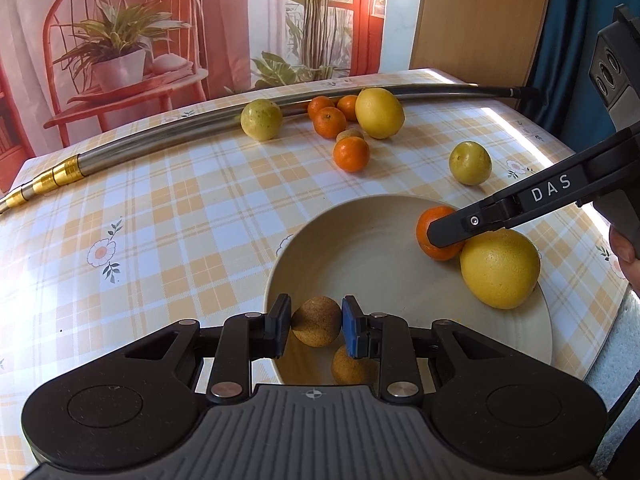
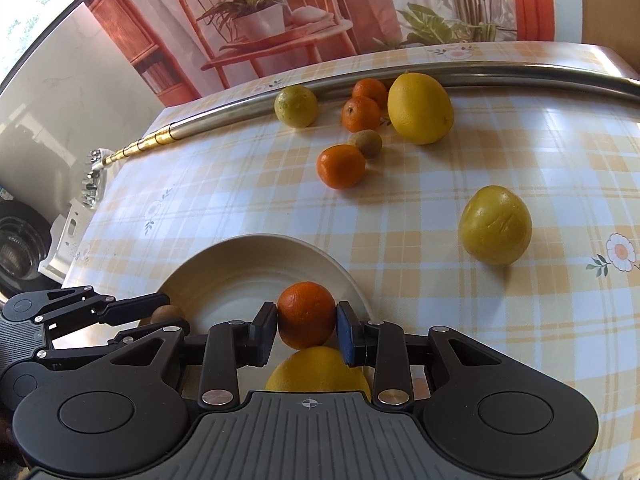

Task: Organize fruits
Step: 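Lower the mandarin onto the plate with the right tool while the left releases the kiwi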

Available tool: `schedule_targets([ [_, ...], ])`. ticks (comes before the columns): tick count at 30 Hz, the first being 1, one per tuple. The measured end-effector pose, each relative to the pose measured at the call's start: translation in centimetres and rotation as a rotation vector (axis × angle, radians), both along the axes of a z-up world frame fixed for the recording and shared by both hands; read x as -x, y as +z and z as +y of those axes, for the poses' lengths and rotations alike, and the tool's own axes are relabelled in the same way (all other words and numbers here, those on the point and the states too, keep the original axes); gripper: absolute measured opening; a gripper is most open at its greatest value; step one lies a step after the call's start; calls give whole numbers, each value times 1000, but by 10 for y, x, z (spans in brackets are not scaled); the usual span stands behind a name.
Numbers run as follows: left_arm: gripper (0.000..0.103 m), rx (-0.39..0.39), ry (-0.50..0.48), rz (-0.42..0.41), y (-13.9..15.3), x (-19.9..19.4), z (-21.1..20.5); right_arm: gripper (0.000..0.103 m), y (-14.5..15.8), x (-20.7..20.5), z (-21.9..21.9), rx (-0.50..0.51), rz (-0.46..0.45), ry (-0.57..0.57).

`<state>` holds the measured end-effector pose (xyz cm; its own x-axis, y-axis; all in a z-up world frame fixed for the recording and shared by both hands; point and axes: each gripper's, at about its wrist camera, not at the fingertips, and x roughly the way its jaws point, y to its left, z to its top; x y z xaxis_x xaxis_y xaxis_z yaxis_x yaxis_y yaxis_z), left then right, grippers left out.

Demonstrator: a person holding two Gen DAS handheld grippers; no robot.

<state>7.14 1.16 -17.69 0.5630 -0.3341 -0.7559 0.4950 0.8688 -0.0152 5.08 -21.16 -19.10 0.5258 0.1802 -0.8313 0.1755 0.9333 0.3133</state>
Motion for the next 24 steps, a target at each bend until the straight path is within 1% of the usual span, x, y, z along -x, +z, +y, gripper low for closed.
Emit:
schedule_targets([
  [8,29,0,11,8,-1,2,0,29,0,1,-2,5,6,-10],
  [12,29,5,15,15,-1,3,1,32,3,2,-4,18,1,-19],
  [17,29,66,52,38,0,0,9,31,6,4,-7,11,-6,-29],
  [24,30,119,86,30,6,-1,15,32,15,7,-10,20,-30,-37],
])
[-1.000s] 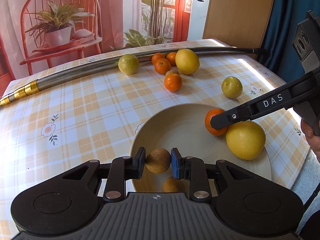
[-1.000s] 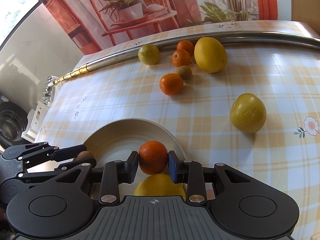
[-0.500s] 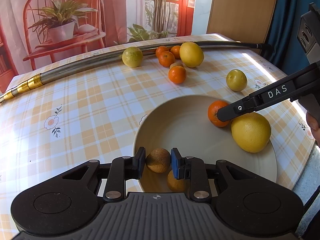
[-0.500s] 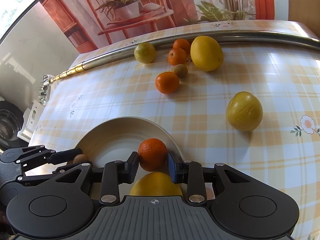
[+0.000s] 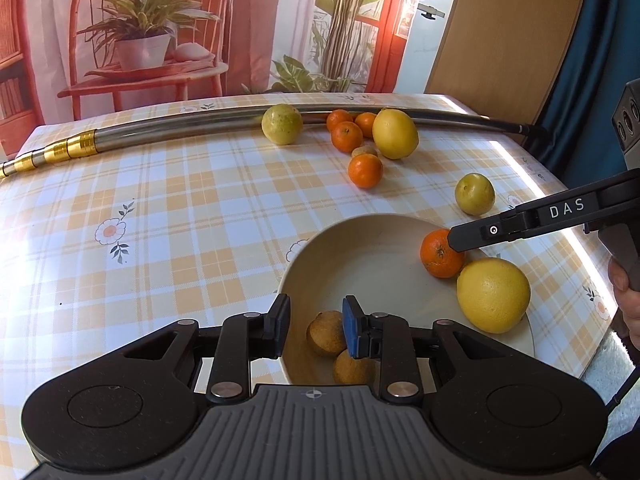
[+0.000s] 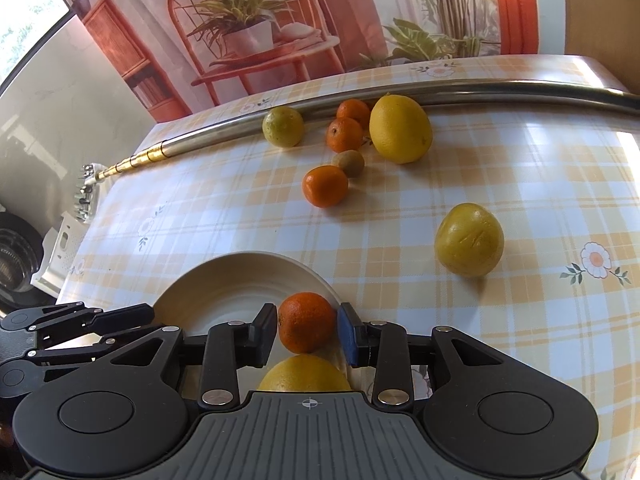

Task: Organize fruits
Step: 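Lower the mandarin onto the plate with the right tool while the left releases the kiwi, then withdraw both open tools from the plate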

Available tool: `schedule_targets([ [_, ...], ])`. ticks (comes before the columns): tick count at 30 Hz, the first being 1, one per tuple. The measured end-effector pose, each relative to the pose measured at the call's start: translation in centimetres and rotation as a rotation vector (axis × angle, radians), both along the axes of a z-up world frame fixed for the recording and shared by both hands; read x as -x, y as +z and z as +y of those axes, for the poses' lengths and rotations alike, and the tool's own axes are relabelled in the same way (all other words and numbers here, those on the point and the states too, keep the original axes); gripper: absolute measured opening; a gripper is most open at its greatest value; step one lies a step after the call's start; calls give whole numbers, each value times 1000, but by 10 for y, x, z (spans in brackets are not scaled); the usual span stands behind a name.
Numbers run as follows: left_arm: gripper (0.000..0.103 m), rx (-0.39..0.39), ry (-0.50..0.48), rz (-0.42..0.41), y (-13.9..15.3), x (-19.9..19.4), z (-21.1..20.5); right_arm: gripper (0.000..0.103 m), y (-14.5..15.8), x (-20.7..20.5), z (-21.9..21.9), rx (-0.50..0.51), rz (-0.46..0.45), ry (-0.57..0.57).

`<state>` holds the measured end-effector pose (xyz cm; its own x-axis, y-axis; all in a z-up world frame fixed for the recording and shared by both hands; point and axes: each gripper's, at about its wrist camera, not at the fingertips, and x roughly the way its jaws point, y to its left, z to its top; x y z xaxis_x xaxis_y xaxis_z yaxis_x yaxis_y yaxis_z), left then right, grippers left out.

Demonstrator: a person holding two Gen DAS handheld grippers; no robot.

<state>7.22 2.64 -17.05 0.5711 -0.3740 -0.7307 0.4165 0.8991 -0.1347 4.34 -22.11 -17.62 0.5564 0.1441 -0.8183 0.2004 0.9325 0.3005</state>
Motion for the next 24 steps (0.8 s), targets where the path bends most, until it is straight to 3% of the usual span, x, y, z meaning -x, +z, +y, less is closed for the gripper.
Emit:
schedule_targets([
  [6,33,45,50,-14,9,0,12,32,8,2,-7,-6,-25,-20],
  [8,36,42,56,-26,14,-1,15,32,11,3,-9,-10,-35,-25],
  [24,36,14,126,-160,61,-26,39,32,41,5,-42,51,-136,-116],
])
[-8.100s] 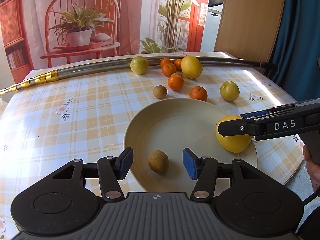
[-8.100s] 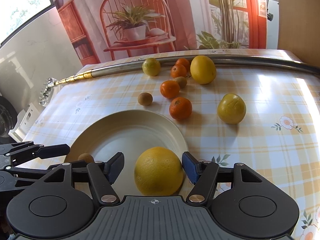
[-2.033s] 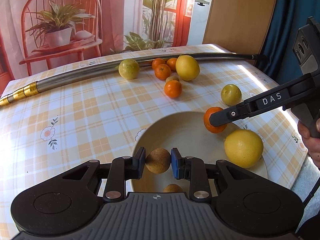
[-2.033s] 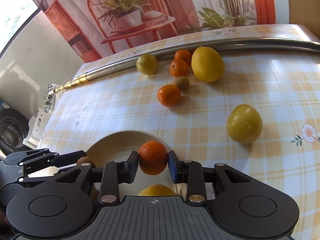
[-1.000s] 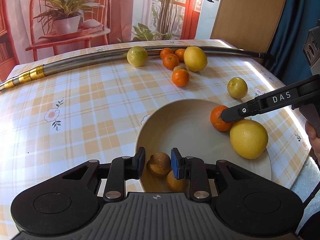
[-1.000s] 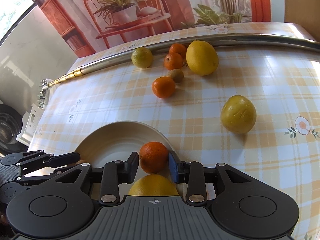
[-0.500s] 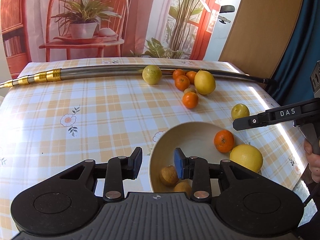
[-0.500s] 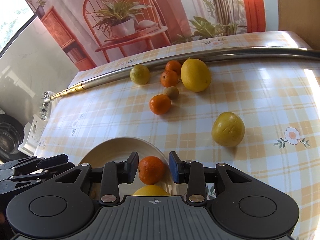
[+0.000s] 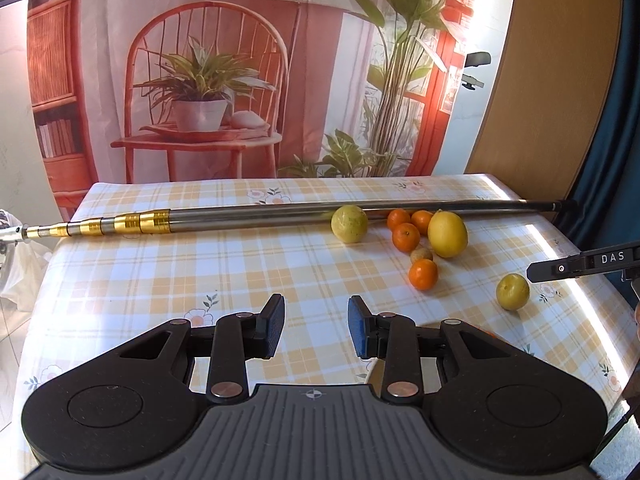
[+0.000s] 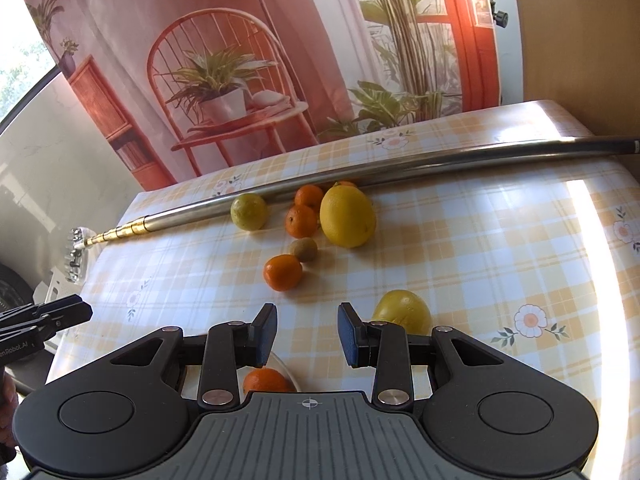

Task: Organize fruits
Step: 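Withdraw both open tools from the plate, then move the left tool to an orange mandarin while the right moves to a yellow grapefruit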

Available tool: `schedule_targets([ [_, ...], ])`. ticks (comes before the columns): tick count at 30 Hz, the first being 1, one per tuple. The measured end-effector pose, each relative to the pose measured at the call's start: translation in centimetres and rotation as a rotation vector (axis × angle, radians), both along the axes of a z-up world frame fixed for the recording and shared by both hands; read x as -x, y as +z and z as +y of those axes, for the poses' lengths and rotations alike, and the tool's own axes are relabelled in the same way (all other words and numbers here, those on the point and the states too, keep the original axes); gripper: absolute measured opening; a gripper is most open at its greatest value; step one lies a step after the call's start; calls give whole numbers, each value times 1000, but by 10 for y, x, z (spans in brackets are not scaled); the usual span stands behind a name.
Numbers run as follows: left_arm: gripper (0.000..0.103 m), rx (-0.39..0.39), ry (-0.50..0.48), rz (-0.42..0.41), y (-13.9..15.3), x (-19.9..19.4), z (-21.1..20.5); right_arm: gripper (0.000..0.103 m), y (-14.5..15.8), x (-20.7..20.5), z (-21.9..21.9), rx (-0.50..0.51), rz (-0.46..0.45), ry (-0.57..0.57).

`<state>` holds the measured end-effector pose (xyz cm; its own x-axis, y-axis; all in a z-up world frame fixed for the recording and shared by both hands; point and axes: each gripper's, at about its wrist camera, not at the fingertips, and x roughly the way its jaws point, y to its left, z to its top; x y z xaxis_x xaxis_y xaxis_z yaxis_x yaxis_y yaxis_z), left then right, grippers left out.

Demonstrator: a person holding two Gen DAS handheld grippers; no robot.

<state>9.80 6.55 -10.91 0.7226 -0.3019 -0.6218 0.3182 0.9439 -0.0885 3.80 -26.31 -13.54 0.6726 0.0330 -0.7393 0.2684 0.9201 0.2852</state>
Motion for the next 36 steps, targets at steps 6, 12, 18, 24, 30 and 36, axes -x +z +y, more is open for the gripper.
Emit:
schedule_targets([
  [6,37,1,5,-19,8,-8,-1,32,2,0,-7,58,-17,-27],
  [12,38,11,-23,-11,2,-18,-12,32,-3,1,-15,92,-21,-55],
  [18,39,16,-99,12,-10,-34,-39,32,-10,2,-23,114,-21,-81],
  [24,39,-22,-195,26,-28,-55,-79,32,-16,5,-36,98,-26,-109],
  [30,39,-32,-261,51,-46,-77,-111,32,-23,8,-46,79,-28,-131],
  [36,48,-24,-284,113,-63,-98,-129,32,-30,9,-55,64,-28,-140],
])
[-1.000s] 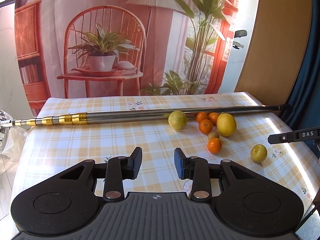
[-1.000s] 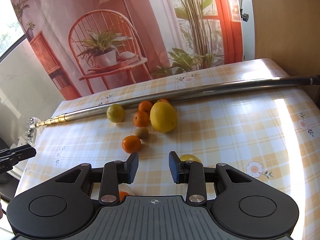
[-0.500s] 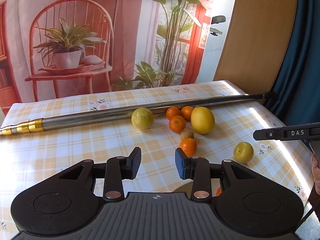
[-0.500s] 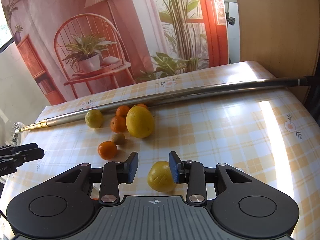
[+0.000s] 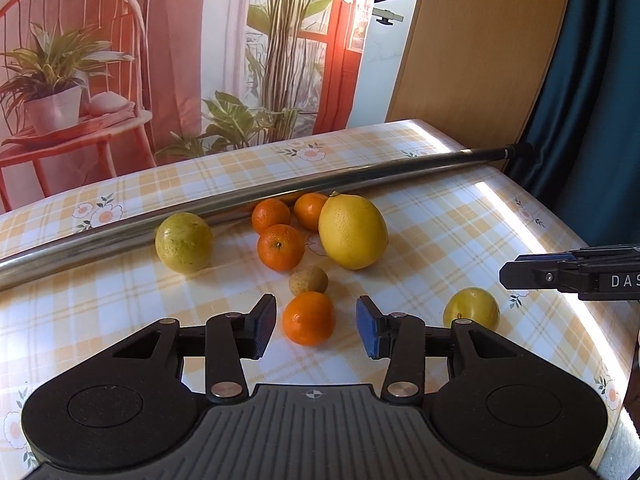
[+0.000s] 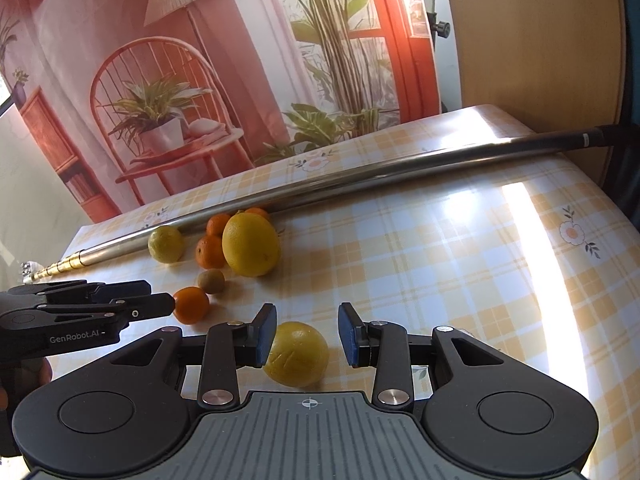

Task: Organize fruits
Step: 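Move the left tool to an orange mandarin while the right moves to a yellow grapefruit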

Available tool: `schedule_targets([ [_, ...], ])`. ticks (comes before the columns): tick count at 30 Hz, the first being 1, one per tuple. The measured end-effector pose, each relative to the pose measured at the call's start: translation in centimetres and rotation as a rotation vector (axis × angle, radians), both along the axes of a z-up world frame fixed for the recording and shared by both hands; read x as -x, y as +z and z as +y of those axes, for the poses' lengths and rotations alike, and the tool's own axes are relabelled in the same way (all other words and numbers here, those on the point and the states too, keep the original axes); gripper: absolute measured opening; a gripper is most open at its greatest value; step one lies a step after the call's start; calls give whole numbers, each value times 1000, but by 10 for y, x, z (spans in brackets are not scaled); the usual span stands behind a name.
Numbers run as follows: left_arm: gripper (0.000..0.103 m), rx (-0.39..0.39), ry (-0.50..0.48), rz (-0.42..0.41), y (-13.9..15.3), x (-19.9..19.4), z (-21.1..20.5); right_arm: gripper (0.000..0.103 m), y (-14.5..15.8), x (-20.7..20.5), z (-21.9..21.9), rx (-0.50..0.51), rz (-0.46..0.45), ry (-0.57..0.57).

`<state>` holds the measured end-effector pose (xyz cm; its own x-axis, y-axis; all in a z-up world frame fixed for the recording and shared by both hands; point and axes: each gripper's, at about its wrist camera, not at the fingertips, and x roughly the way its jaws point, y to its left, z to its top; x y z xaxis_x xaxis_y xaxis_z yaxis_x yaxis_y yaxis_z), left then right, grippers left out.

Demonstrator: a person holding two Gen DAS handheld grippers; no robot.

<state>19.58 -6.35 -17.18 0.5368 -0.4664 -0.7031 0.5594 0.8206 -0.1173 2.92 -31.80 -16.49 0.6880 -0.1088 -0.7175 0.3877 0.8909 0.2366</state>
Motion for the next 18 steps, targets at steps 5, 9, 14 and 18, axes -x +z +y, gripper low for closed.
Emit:
schedule_targets([
  [5,48,-22,-5,35,-12,-12,-8,32,-3,2,-4,-8,-3,-3],
  [9,48,-38,-7,38,-17,-14,-13,33,-7,4,-8,-19,-1,-11],
  [14,48,-58,-21,64,-22,-19,-17,32,-11,4,-9,-36,0,-13],
  [18,46,-90,-27,56,-25,-17,-17,33,-12,3,-10,-41,0,-12],
])
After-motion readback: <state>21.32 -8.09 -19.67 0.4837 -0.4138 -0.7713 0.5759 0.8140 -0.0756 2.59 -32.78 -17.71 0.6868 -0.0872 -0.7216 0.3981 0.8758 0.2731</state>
